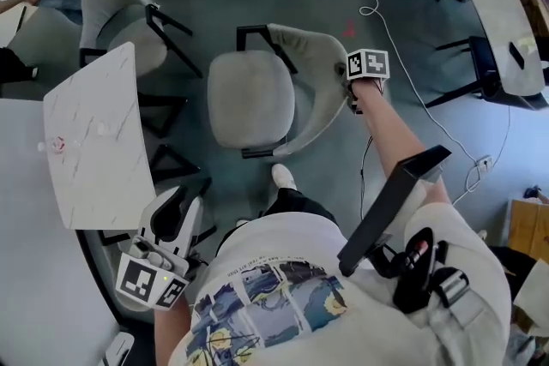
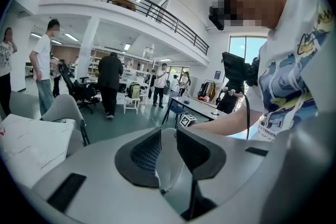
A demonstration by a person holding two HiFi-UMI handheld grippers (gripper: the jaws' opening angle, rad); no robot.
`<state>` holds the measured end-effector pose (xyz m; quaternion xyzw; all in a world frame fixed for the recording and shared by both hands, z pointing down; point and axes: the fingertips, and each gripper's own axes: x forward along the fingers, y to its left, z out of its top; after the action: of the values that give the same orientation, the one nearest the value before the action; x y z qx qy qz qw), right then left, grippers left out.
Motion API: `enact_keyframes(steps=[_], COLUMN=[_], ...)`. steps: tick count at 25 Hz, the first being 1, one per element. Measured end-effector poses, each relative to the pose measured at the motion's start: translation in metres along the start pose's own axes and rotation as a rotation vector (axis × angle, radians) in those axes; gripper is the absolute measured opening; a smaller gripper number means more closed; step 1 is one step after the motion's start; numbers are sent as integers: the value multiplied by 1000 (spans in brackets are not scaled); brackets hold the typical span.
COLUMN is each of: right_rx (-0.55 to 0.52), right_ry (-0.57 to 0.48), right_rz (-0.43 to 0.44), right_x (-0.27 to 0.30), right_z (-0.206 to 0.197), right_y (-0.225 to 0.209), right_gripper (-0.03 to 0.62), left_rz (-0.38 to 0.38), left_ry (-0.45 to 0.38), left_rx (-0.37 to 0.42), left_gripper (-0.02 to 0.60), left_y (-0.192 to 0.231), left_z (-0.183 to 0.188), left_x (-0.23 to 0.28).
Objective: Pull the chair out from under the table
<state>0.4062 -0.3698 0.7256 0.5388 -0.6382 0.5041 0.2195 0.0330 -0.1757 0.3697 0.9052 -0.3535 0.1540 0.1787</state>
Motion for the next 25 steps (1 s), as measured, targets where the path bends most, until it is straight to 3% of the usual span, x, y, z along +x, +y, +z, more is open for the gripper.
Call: enact_keyframes(steps=[7, 17, 25], right_rx=[-21, -58, -105], right_ry=[5, -3, -69], right_rz=[-9, 6, -70], right_x=[-13, -13, -45], right_z=[8, 8, 10], right_y=[-30, -26, -24], right_gripper=[95, 111, 137], left_rz=[-10, -5, -15], left_ry=[13, 15, -12], left_rx=[4, 7, 23], left_gripper=[77, 77, 77], left_y=[-5, -9, -11], left_z=[-1, -4, -6], left_x=[2, -7, -28])
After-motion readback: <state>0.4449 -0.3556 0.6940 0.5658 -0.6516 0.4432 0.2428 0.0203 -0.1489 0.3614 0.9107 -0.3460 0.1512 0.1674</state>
